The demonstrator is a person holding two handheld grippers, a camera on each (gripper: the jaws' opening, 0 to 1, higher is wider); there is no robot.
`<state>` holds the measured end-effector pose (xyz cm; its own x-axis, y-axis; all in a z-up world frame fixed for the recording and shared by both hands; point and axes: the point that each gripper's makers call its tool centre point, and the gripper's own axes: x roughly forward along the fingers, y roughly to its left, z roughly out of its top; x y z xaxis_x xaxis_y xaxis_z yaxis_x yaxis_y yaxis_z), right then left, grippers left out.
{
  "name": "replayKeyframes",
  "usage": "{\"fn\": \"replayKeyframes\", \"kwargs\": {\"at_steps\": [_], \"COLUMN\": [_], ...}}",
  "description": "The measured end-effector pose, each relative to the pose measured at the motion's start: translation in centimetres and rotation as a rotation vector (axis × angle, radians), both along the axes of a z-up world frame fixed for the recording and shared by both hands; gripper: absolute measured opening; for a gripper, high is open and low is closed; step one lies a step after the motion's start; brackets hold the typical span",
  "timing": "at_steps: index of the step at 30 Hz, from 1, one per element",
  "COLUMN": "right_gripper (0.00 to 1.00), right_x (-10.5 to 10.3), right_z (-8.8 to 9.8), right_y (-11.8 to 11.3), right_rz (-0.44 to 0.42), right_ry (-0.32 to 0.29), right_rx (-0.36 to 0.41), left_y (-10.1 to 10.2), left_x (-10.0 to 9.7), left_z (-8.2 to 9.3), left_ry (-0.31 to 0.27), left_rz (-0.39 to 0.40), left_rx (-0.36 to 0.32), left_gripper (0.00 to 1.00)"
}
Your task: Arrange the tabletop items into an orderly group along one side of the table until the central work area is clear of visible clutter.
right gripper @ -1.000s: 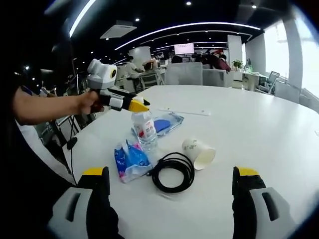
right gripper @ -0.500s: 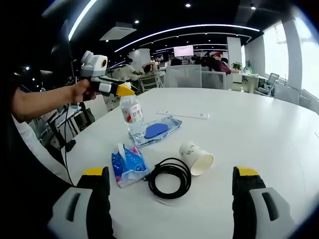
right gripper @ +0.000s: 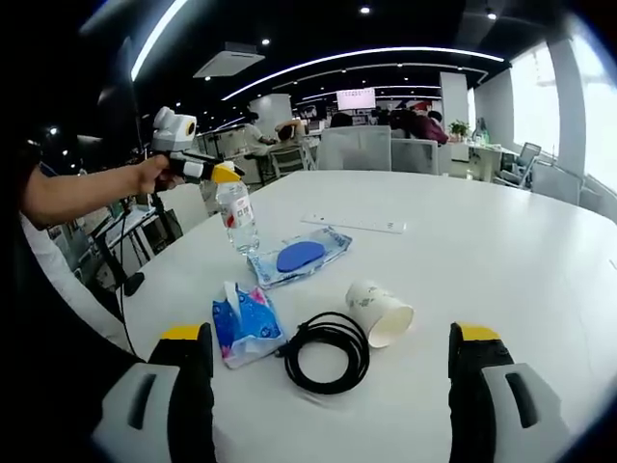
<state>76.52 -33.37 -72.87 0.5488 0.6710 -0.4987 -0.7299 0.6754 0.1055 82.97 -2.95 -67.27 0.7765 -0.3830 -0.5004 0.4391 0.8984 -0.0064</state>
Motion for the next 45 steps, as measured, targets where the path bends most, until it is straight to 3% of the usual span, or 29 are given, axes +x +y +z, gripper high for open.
{"fn": "replayKeyframes", "kwargs": {"at_steps": [10,20,29,45], "right_gripper": [0.99,0.98,0.97,0.97], "right_x": [0.2,0.9,1.1,1.0], "right_z": [0.0,-0.3,-0.6,-1.2], "right_y": [0.2,0.1,0.4,0.6], "right_rz": [-0.012,-0.025,-0.016,0.003], "right_ry": [0.0,0.003,0.01,0.029], "right_rx": [-0.006,-0.018,-0.034,-0.05], "left_y": [4.0,6.1,6.6,5.6], "left_x": [1.0,1.6,2.2,1.9], "left_z": [-2.2,-4.1,-5.4,-5.8], "left_ry": [0.035,0.057,0.072,0.086], "left_rz": [0.06,0.087,0.082,0.032], "left_rx": [0.012,0.025,0.049,0.072], "left_gripper": [0.22,0.22,0.22,0.23]}}
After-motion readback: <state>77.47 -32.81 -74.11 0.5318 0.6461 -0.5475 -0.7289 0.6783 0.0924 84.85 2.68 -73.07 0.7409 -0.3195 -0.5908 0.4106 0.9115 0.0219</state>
